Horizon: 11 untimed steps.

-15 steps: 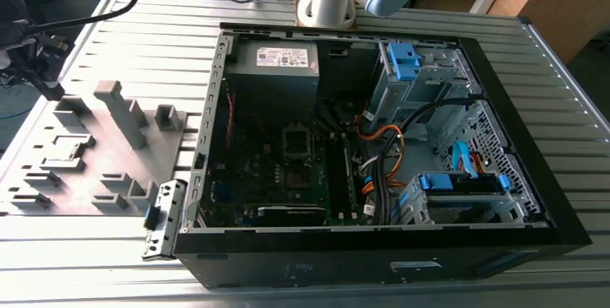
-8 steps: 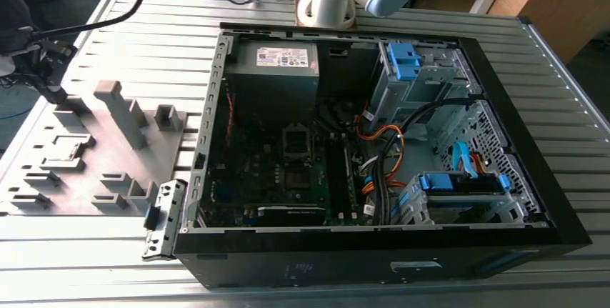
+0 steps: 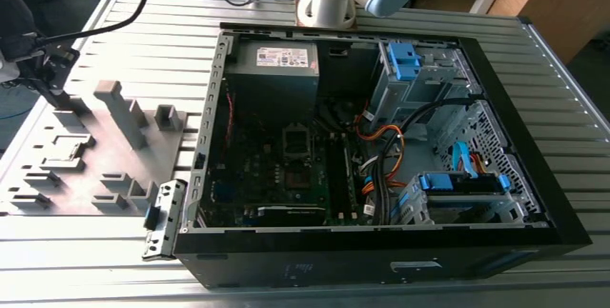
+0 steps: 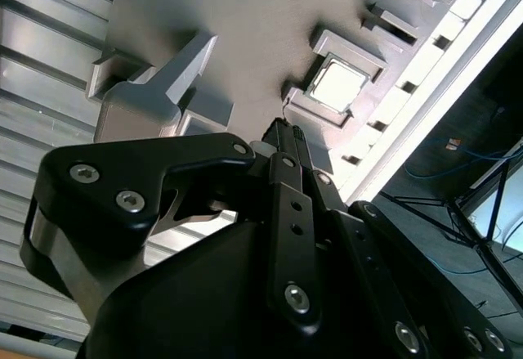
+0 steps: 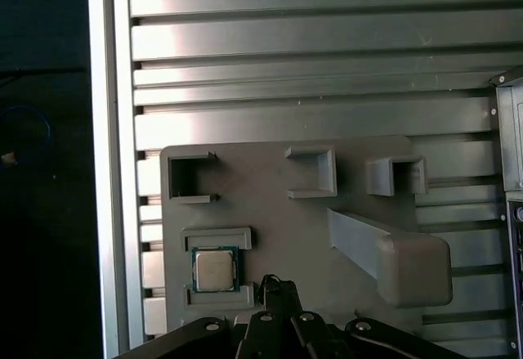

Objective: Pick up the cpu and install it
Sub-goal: 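Pick up the cpu and move it towards the insertion slot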

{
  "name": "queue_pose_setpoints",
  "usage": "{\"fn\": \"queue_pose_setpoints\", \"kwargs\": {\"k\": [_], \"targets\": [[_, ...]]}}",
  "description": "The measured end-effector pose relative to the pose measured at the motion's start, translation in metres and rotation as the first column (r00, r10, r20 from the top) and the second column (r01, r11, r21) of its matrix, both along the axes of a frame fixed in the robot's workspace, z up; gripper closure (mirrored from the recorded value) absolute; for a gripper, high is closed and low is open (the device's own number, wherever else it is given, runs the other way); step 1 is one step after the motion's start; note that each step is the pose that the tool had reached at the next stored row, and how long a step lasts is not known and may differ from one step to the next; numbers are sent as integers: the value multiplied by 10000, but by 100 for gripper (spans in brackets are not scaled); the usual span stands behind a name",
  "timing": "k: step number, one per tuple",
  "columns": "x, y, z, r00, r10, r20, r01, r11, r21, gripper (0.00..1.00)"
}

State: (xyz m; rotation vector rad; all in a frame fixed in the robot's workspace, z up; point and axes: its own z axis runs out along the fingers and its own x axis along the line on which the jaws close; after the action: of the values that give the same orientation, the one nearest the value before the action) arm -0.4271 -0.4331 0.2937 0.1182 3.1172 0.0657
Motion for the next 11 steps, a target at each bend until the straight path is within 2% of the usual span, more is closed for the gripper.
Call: {"fn": "queue_pose_setpoints", "kwargs": {"k": [2, 7, 9, 11], "targets": [[0, 0, 19, 10000, 0, 3, 0, 10000, 2, 89], [0, 0, 21, 10000, -1, 1, 1, 10000, 2, 89], [0, 0, 21, 10000, -1, -32, 1, 10000, 2, 89], [0, 0, 21, 10000, -1, -36, 1, 10000, 1, 89]]}}
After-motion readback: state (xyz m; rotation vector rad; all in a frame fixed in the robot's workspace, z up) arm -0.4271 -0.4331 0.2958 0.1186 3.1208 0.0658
